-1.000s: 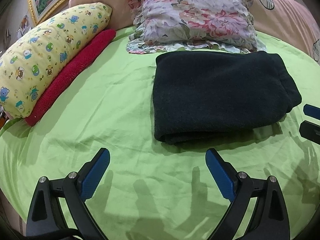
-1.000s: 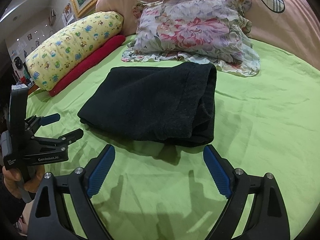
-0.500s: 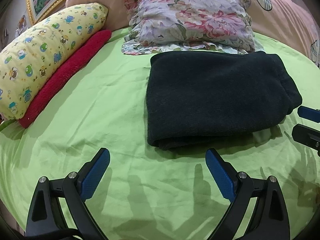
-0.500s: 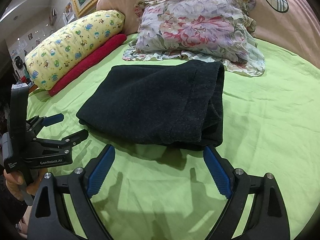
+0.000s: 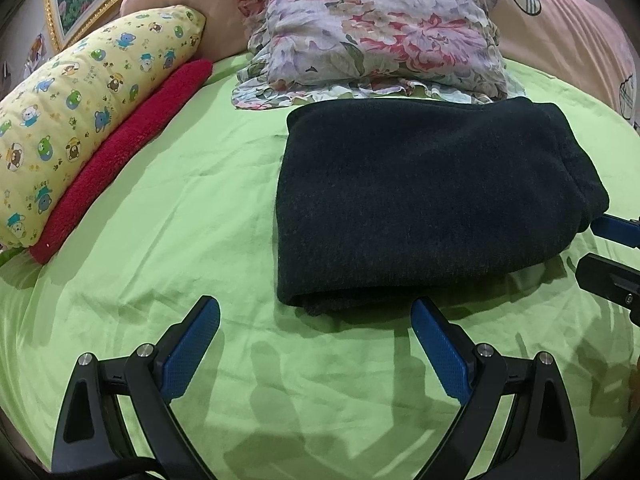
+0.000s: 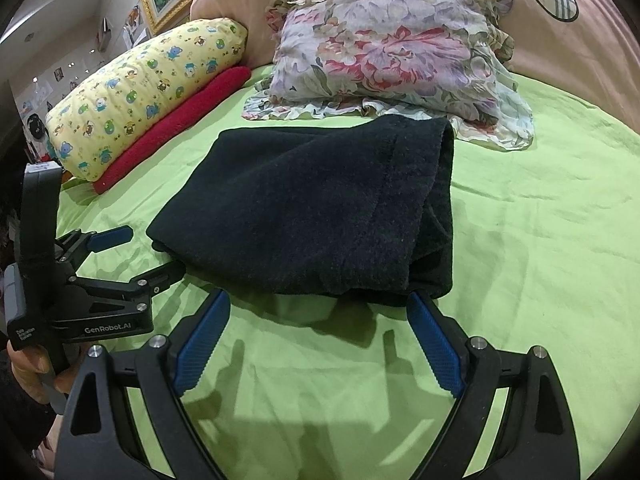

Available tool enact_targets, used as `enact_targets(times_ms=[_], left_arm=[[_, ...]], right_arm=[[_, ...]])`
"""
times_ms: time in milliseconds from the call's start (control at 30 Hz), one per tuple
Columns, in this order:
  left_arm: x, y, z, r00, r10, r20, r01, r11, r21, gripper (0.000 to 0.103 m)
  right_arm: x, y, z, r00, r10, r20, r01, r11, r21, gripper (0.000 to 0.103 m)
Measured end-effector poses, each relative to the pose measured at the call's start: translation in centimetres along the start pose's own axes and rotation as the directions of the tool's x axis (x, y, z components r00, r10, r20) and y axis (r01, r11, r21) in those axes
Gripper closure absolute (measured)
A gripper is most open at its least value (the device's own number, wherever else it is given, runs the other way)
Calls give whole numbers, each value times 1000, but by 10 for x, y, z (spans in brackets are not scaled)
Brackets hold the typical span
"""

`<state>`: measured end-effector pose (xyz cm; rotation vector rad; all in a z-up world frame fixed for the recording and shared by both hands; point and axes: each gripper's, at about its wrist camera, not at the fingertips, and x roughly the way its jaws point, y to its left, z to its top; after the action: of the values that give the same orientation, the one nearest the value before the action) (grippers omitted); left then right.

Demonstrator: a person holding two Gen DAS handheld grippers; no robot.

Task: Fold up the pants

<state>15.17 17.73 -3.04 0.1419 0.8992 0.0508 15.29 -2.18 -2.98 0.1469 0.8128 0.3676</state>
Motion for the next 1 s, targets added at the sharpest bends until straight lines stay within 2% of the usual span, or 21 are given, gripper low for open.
enact_targets(times_ms=[500,1000], left_arm=[[0,-2,3,1000,-6,9,6,1000,5,6],[0,0,6,1000,-8,7,8,1000,-12,6]], right_arm=[[2,-2,4,1000,-6,2,6,1000,2,13],[0,0,7,996,-86,15,86,996,-11,13]])
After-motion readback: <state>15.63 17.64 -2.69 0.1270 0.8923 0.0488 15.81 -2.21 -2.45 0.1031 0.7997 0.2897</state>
